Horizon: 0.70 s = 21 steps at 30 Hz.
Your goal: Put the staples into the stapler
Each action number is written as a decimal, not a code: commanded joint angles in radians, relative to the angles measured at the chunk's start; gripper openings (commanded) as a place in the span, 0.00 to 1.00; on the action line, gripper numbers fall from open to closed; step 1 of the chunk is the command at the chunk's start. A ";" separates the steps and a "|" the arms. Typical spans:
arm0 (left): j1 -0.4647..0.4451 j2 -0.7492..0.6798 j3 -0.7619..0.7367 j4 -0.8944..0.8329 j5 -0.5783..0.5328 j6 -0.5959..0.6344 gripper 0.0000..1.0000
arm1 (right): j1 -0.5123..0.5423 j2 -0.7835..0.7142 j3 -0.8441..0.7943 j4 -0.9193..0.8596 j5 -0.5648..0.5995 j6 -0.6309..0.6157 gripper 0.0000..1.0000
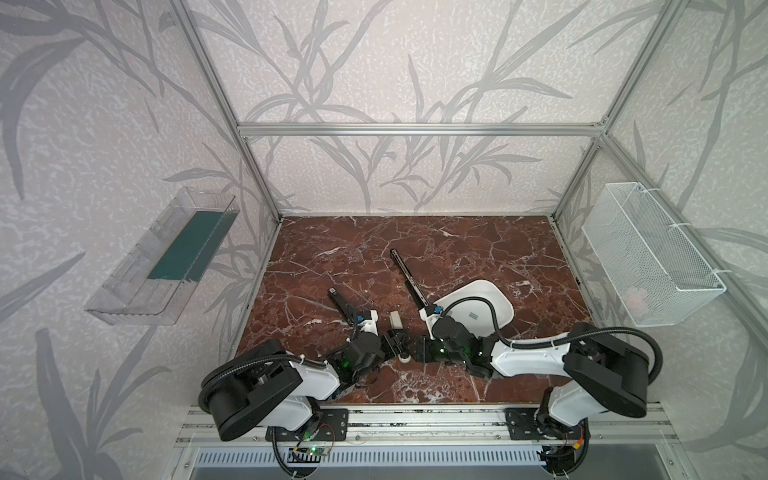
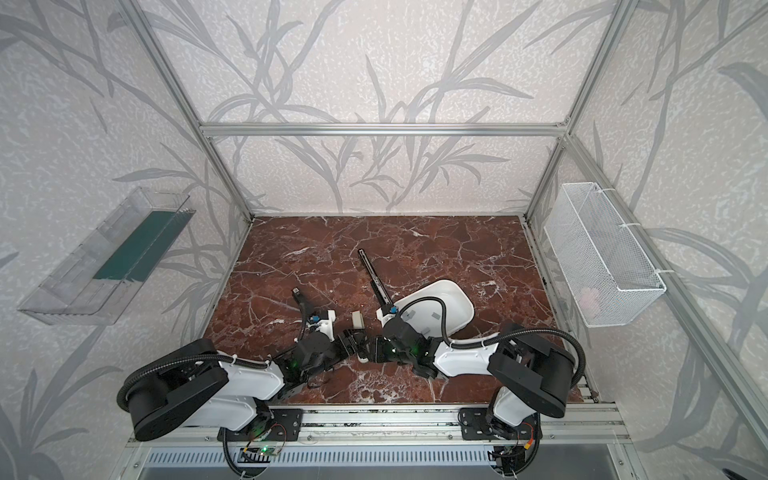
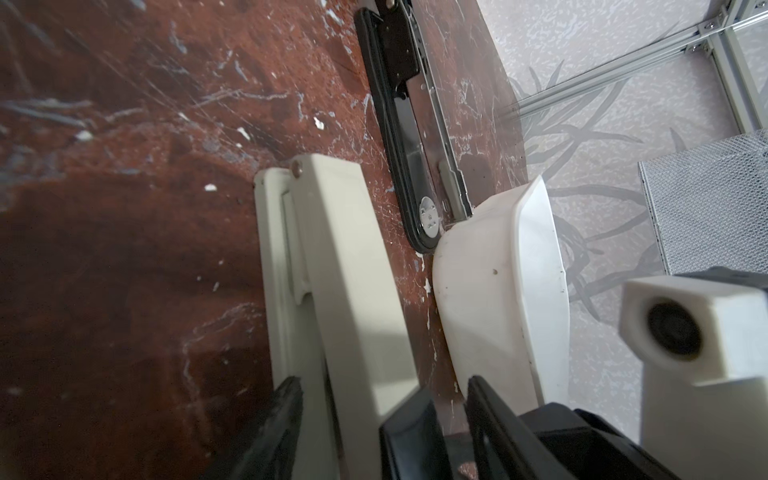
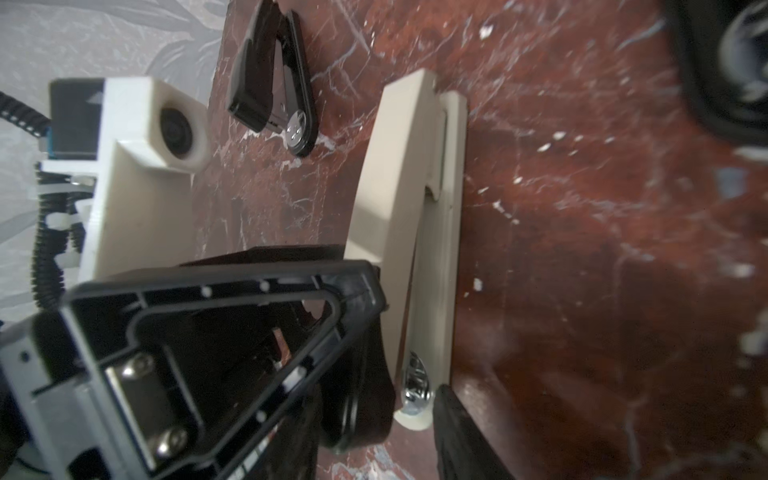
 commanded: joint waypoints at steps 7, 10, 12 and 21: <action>0.058 -0.099 0.016 -0.139 -0.011 0.070 0.81 | -0.019 0.147 -0.004 0.228 -0.098 0.113 0.50; 0.066 -0.210 0.041 -0.281 -0.040 0.105 0.85 | -0.020 0.139 -0.017 0.279 -0.100 0.106 0.54; 0.087 -0.296 0.055 -0.401 -0.053 0.119 0.89 | -0.020 0.130 -0.020 0.295 -0.105 0.098 0.56; 0.170 -0.547 0.000 -0.631 -0.037 0.140 0.92 | -0.020 0.194 0.031 0.319 -0.144 0.110 0.62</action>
